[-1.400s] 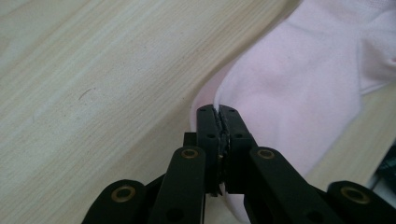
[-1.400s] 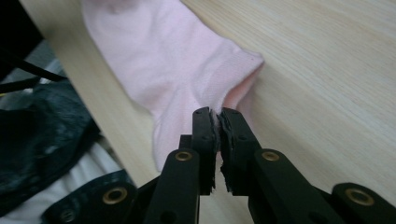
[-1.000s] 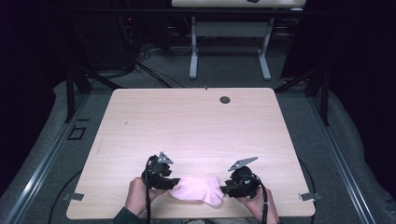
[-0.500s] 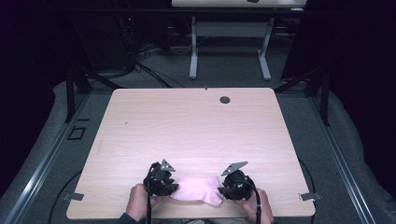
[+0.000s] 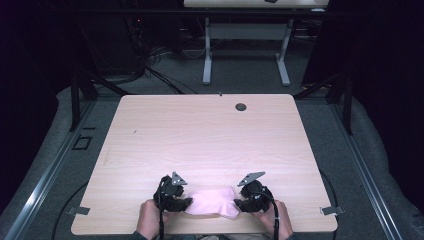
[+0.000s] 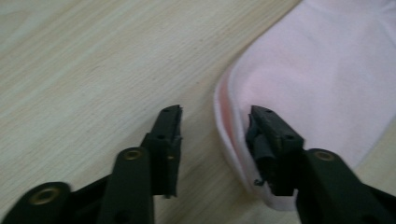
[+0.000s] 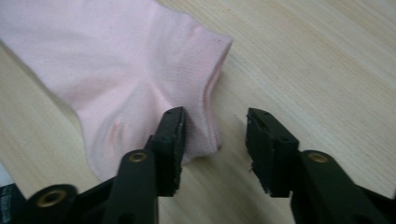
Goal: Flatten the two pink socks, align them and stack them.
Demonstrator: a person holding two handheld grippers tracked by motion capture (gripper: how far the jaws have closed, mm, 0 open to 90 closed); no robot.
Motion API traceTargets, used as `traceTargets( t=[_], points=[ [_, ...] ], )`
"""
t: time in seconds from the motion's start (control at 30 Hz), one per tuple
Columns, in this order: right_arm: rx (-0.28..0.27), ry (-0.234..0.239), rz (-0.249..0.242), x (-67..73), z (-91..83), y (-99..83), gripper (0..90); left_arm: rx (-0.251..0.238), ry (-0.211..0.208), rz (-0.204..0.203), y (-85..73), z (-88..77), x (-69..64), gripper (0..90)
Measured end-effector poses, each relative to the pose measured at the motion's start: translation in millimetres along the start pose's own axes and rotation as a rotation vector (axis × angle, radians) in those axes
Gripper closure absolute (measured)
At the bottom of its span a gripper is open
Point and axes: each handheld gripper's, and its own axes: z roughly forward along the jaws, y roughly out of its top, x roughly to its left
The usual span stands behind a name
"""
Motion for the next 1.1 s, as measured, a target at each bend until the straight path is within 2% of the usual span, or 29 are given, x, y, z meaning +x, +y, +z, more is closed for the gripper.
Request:
traceTargets(
  t=[0.07,0.1,0.23,0.4,0.53,0.6,0.7,0.77,0.9,1.07,1.1],
  points=[
    [-0.007,-0.007,0.002,-1.5,-0.6,-0.4,45.5,-0.007,0.018,-0.008,-0.7,-1.2,3.0,43.1],
    [-0.017,-0.01,0.012,-3.2,-2.1,-1.6,40.3,-0.009,0.021,-0.012,-1.0,-2.0,4.0,37.7],
    [-0.055,-0.015,0.057,-11.0,-10.9,-6.1,25.6,-0.044,0.035,-0.037,-3.2,-11.7,12.5,25.3],
    [-0.114,-0.034,0.086,-21.0,-25.6,-10.6,15.0,-0.078,0.056,-0.067,-6.6,-24.1,24.1,16.1],
    [-0.152,-0.05,0.119,-31.8,-37.7,-16.2,8.0,-0.106,0.077,-0.099,-12.0,-32.0,36.7,13.3],
    [-0.17,-0.06,0.138,-38.3,-41.1,-20.2,5.8,-0.113,0.085,-0.121,-15.6,-34.4,44.0,11.1],
    [-0.157,-0.081,0.168,-51.8,-44.5,-28.0,3.2,-0.114,0.083,-0.145,-19.8,-38.3,52.2,7.6],
    [-0.16,-0.101,0.19,-57.8,-45.0,-32.6,3.1,-0.117,0.084,-0.149,-20.9,-40.2,54.0,6.5],
    [-0.154,-0.108,0.221,-65.8,-46.1,-42.6,3.2,-0.135,0.094,-0.158,-21.6,-42.3,52.9,0.0],
    [-0.139,-0.112,0.254,-74.2,-44.5,-53.4,3.6,-0.222,0.051,-0.208,-22.9,-48.0,57.0,0.0],
    [-0.143,-0.113,0.258,-75.7,-44.3,-55.3,3.9,-0.231,0.063,-0.212,-22.9,-49.4,57.6,0.0]
  ],
)
